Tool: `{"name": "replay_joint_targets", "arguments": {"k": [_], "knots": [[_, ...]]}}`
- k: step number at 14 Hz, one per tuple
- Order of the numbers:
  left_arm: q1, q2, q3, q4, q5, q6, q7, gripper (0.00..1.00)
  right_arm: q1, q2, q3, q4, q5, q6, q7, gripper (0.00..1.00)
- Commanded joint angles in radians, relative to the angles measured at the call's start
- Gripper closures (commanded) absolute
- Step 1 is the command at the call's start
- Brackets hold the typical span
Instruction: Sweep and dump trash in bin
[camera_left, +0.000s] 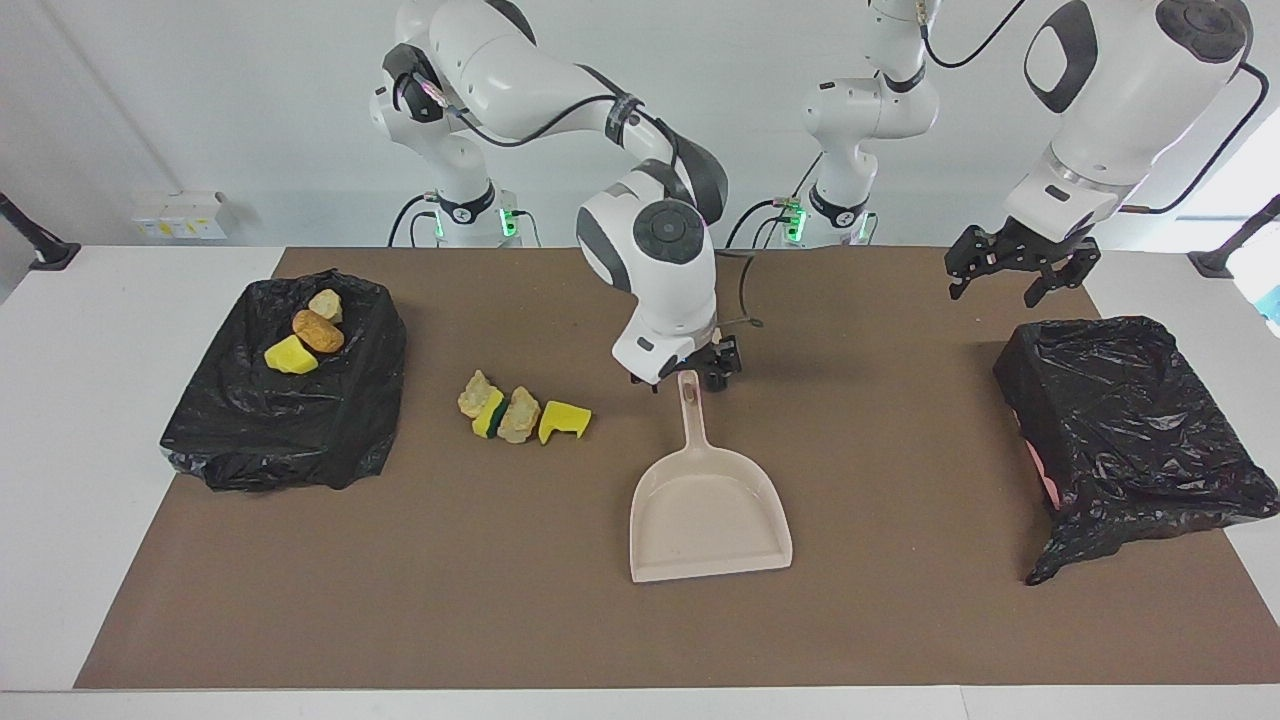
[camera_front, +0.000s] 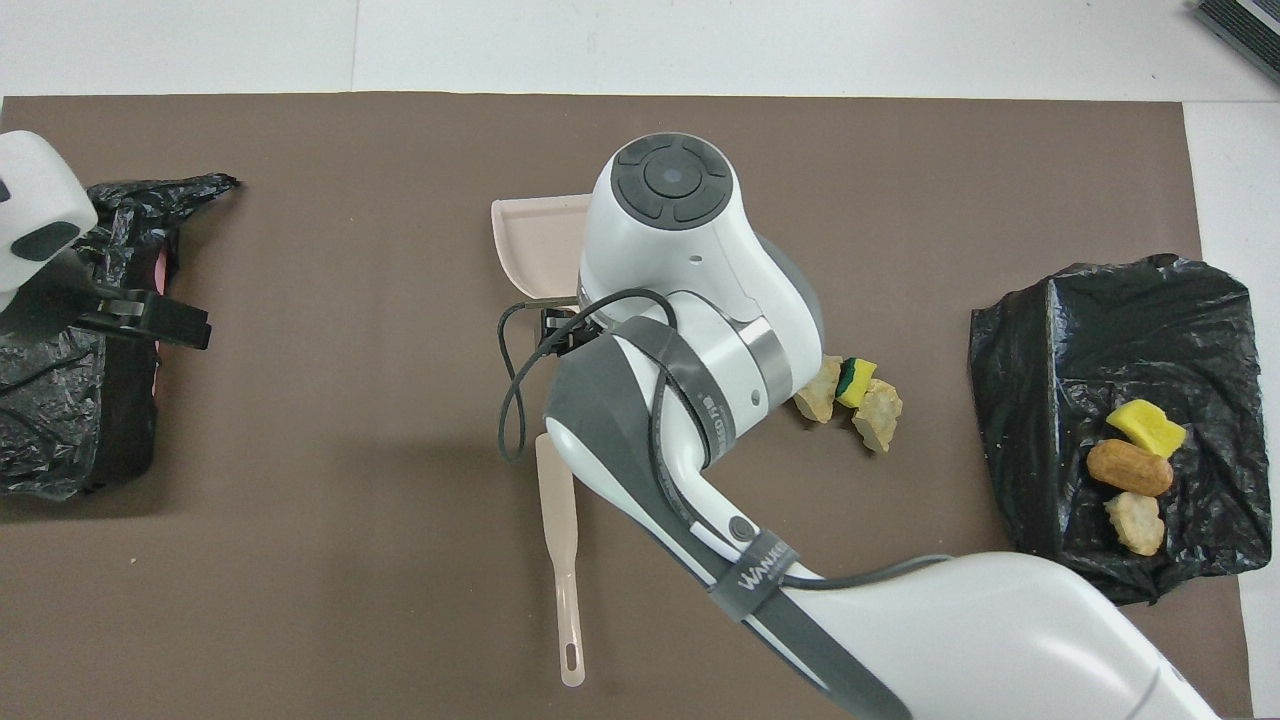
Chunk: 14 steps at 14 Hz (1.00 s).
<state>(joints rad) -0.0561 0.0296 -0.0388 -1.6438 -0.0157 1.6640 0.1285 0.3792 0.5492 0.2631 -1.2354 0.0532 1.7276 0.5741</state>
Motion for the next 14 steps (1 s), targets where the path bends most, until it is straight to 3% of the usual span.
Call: {"name": "replay_joint_targets", "arguments": {"k": [1, 4, 8, 14], "knots": [[-0.068, 0.07, 0.011, -0.01, -0.01, 0.081, 0.003, 0.0, -0.031, -0.22, 0.013, -0.221, 0.091, -0.046, -0.051, 0.0], [-0.123, 0.118, 0.013, -0.021, -0.01, 0.175, -0.007, 0.0, 0.038, -0.382, 0.022, -0.444, 0.105, -0.007, -0.051, 0.0], [-0.203, 0.212, 0.013, -0.001, -0.003, 0.236, -0.01, 0.0, 0.124, -0.551, 0.022, -0.76, 0.204, 0.22, -0.051, 0.0], [-0.336, 0.337, 0.014, 0.059, 0.006, 0.276, -0.131, 0.0, 0.24, -0.496, 0.022, -0.915, 0.208, 0.463, -0.057, 0.0]]}}
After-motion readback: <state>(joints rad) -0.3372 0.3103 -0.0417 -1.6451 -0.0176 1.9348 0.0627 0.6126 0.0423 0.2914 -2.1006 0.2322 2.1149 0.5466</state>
